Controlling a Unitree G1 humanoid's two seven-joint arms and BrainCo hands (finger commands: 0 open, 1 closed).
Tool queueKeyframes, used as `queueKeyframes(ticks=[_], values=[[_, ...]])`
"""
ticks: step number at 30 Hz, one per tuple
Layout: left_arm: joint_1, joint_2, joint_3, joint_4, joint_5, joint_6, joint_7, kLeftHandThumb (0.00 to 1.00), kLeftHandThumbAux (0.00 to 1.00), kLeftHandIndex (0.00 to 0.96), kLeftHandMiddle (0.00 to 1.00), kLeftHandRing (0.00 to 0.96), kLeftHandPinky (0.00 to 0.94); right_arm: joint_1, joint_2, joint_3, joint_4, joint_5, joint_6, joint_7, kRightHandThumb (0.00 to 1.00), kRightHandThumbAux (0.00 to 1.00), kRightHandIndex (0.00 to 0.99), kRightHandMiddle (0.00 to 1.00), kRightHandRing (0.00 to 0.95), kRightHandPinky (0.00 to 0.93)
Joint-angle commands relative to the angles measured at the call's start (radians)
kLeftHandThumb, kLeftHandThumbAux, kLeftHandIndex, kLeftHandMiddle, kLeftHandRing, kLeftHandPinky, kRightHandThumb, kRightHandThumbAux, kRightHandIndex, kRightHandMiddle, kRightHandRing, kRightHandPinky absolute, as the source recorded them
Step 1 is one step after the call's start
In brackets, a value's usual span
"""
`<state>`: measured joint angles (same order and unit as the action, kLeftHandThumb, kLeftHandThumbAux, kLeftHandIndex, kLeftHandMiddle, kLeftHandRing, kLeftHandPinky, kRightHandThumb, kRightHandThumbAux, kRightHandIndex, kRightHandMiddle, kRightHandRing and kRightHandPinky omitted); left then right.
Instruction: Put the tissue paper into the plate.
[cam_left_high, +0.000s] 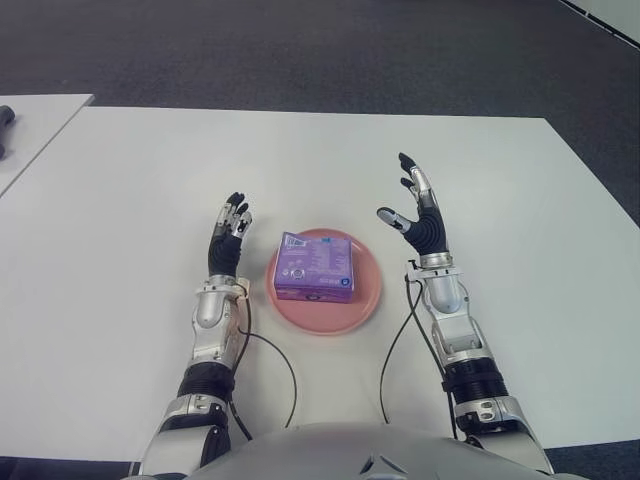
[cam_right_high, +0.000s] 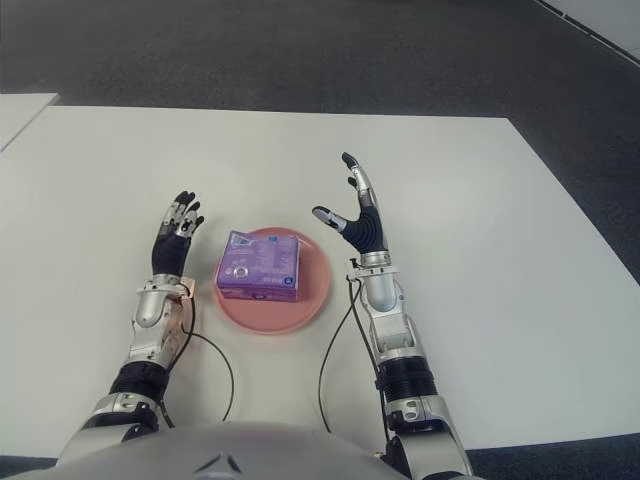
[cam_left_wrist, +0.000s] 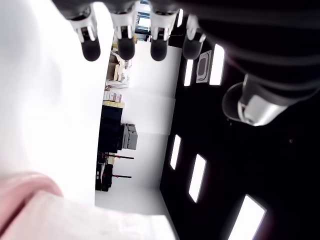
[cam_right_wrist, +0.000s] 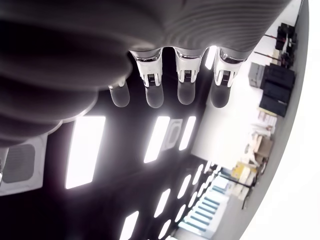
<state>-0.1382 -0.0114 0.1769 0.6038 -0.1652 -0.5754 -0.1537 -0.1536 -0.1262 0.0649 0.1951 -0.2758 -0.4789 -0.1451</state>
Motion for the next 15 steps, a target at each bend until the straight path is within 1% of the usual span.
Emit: queueKeyframes(ticks=[1, 15], values=[[0.007, 0.011, 0.001, -0.002, 0.008, 0.006, 0.010, 0.011, 0.438, 0.000, 0.000, 0.000, 0.000, 0.019, 0.008, 0.006, -0.004, -0.008, 0.019, -0.003, 0.022, 0.394, 0.000, 0.000, 0.000, 0.000], [-0.016, 0.034, 0.012, 0.004, 0.024, -0.001, 0.031, 0.013, 0.426, 0.000, 0.000, 0.000, 0.000, 0.015, 0.021, 0.013, -0.007, -0.022, 0.029, -0.009, 0.022, 0.394, 0.000, 0.000, 0.000, 0.000]])
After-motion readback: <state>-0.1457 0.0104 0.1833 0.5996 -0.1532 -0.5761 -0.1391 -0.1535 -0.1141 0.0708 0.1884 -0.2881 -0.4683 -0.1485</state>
